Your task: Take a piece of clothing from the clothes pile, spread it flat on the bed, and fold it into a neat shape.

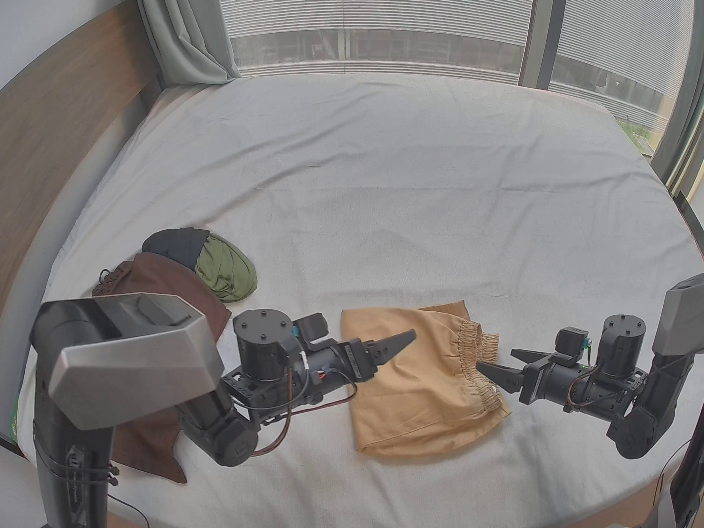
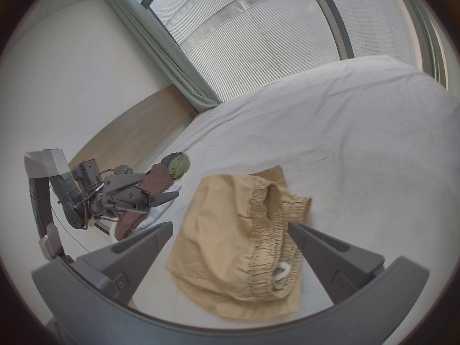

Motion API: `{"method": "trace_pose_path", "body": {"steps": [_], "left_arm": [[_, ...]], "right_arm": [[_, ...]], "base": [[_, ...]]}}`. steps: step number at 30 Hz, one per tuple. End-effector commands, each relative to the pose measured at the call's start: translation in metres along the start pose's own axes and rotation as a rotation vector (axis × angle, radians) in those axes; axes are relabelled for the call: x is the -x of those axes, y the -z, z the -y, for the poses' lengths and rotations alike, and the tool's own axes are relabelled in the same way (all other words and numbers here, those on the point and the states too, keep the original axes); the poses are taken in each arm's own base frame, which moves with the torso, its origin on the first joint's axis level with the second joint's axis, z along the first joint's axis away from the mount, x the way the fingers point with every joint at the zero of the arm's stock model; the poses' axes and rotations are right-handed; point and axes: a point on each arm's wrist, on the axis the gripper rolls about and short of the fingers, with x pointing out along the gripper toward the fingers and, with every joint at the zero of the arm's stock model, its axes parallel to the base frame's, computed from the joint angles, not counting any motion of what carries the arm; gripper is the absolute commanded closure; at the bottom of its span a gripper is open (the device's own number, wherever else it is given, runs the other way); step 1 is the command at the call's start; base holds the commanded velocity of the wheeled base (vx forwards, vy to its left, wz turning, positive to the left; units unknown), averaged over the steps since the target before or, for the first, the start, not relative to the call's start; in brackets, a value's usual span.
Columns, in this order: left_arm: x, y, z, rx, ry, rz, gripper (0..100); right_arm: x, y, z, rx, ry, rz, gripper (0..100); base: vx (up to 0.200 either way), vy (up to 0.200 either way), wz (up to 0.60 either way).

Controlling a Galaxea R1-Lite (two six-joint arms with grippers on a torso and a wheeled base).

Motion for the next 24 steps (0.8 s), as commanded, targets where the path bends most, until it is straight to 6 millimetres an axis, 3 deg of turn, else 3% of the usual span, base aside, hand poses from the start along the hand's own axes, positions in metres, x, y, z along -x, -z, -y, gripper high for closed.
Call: {"method": "trace_pose_path", "body": {"steps": [1, 4, 5, 10, 24], "left_arm": [[0.037, -0.026, 0.003, -0.059, -0.047, 0.048, 0], [0.044, -0.027, 0.001, -0.075, -0.065, 0.048, 0], [0.060, -0.028, -0.003, -0.119, -0.106, 0.041, 0], [0.083, -0.029, -0.008, -0.139, -0.161, 0.033, 0], [0.115, -0.034, -0.023, -0.278, -0.236, 0.078, 0]], "right_arm": [[-0.002, 0.005, -0.015, -0.033, -0.050, -0.026, 0], [-0.003, 0.007, -0.016, -0.035, -0.052, -0.037, 0], [-0.003, 0.010, -0.019, -0.034, -0.062, -0.051, 0], [-0.006, 0.016, -0.021, -0.053, -0.071, -0.078, 0], [-0.017, 0.034, -0.018, -0.070, -0.063, -0.150, 0]], "base": [[0.000, 0.000, 0.00], [0.000, 0.000, 0.00], [0.000, 0.000, 0.00], [0.000, 0.000, 0.00], [0.000, 0.000, 0.00]]}}
